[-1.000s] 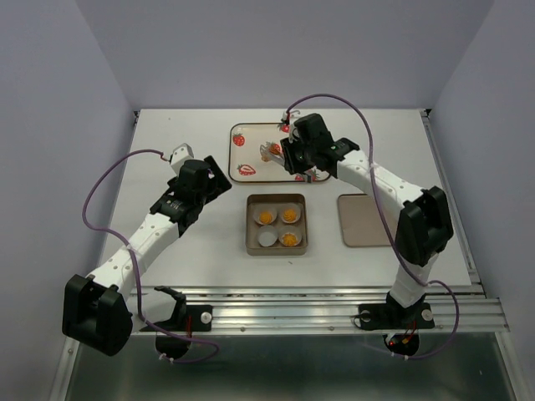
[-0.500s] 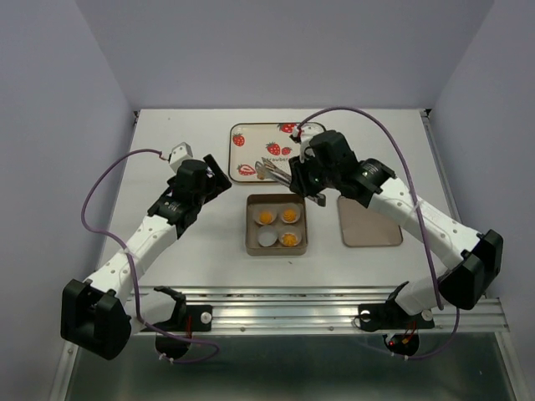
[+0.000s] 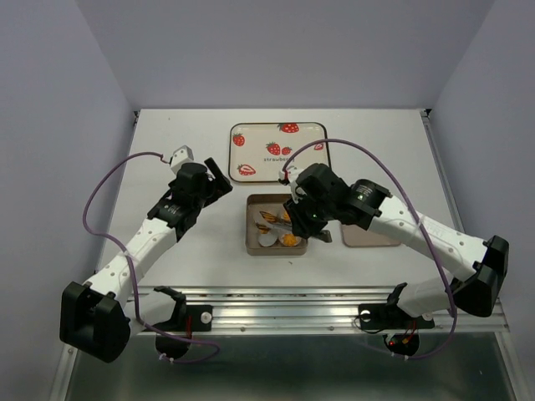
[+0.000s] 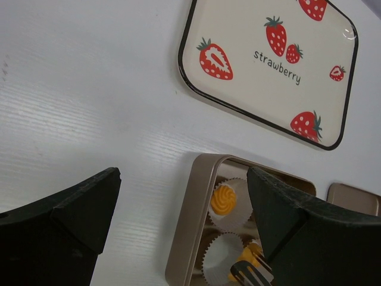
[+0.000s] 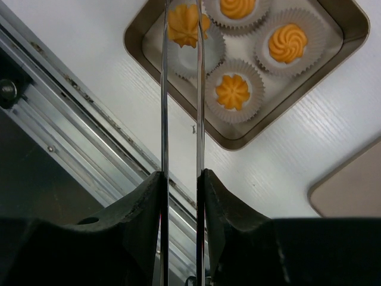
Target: Pack the cookies
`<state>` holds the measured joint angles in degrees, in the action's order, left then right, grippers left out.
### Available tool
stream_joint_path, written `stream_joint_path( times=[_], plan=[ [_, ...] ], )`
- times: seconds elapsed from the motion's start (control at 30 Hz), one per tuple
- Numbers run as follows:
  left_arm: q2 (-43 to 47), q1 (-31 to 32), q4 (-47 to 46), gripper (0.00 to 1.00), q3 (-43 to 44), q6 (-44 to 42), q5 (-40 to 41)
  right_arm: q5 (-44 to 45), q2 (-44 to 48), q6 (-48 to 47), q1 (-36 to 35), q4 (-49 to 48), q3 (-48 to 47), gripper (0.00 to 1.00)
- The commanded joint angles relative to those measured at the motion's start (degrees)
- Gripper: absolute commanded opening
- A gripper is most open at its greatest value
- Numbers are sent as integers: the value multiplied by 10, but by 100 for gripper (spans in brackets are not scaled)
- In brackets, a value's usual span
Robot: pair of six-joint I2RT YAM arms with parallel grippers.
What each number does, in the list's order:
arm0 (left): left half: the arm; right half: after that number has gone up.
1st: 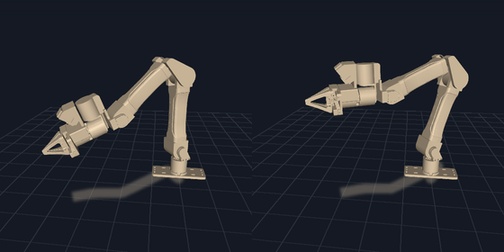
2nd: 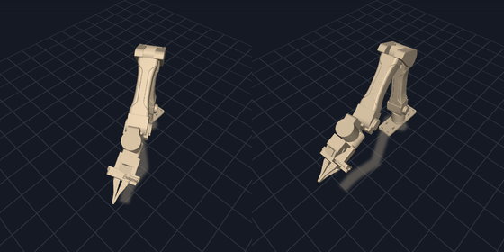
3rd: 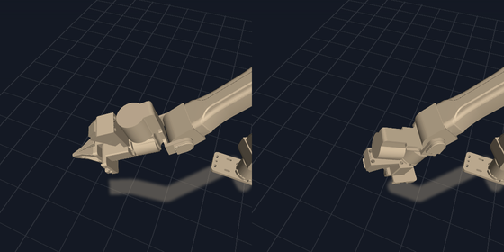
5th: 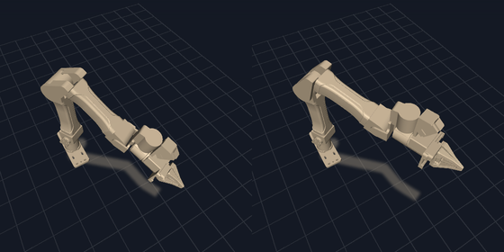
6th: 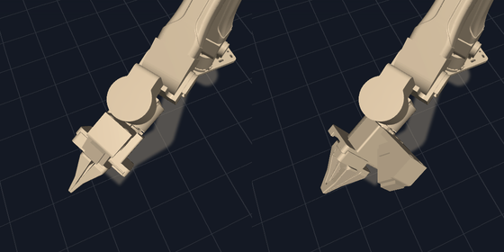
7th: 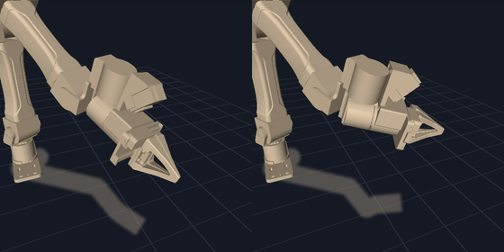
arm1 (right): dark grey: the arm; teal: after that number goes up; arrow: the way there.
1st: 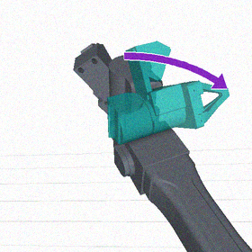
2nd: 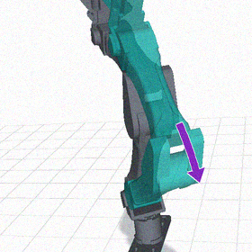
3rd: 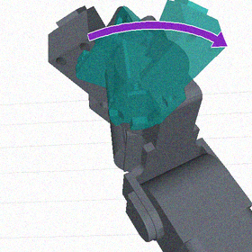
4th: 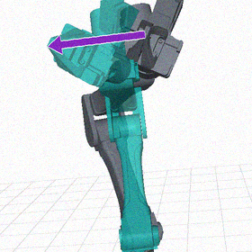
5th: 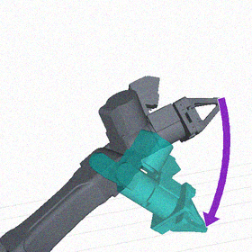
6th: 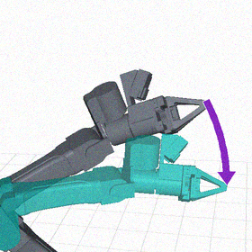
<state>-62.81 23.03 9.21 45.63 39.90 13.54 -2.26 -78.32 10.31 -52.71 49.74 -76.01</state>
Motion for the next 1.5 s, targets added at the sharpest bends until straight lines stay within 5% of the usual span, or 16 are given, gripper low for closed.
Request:
stream_joint_path(
  times=[0.0, 1.47],
  plan=[
    [15, -3, -15, 99, -9, -2, -5, 5, 28, 11, -9, 40, -4, 31],
    [11, -3, -2, 99, -1, -6, 26, 11, -60, -28, -14, 1, 13, 33]
  ],
)
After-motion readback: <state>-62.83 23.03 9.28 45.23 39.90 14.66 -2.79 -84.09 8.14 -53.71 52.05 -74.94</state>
